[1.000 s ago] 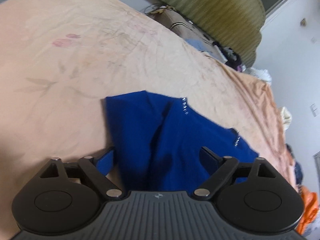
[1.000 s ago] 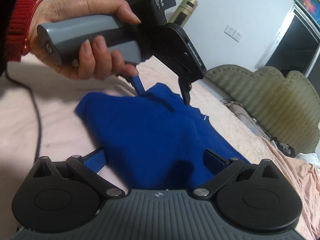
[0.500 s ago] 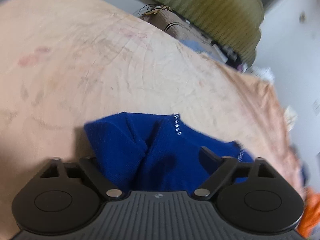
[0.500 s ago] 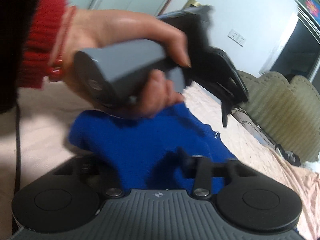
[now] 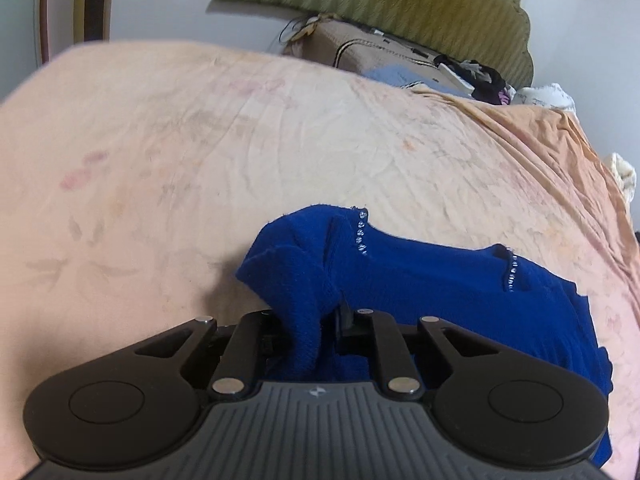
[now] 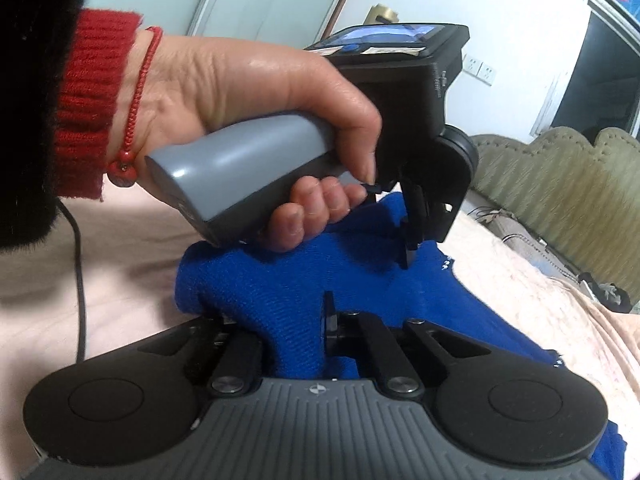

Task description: Fold small clothes

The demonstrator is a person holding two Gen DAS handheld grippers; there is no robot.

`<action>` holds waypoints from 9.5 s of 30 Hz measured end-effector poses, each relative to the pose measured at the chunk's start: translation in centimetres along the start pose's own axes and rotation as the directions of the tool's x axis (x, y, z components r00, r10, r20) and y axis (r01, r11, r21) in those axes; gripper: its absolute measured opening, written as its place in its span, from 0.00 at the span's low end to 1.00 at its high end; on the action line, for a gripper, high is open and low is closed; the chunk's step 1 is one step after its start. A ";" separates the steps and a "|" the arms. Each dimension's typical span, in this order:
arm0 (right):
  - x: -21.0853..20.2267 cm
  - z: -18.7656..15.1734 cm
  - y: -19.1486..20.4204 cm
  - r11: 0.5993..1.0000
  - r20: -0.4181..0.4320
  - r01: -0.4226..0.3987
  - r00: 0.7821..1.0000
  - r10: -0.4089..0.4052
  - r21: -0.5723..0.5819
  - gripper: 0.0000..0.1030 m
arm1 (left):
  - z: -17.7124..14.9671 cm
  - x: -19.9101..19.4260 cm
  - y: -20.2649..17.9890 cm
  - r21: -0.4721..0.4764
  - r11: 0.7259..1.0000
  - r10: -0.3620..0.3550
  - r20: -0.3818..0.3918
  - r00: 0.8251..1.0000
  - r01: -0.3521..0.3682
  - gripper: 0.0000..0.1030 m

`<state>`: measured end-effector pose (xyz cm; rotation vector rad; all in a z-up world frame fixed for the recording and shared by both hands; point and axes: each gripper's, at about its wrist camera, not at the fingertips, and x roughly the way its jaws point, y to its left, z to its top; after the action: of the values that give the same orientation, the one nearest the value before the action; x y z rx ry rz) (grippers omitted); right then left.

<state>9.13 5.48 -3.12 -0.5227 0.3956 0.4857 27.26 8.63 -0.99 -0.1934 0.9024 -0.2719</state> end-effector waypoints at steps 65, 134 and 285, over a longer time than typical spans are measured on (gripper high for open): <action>-16.9 -13.7 -12.3 0.859 -0.046 0.271 0.959 -0.279 0.435 0.04 | -3.2 5.1 -30.0 0.425 0.903 0.040 0.063 0.997 -0.063 0.12; -12.9 -24.1 -27.5 0.317 0.042 -0.086 0.989 0.143 0.945 0.76 | -8.7 0.1 -14.5 0.088 0.971 -0.222 -0.005 0.975 0.222 0.84; -23.4 -15.5 -11.8 0.691 -0.361 0.345 0.924 -0.128 0.636 1.00 | -24.9 -11.9 -15.8 0.175 0.967 0.172 0.081 0.982 -0.184 0.83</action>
<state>-7.29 -19.97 0.04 0.1030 0.7432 -0.0277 -1.90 -3.90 -2.85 0.0480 0.8197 -0.1784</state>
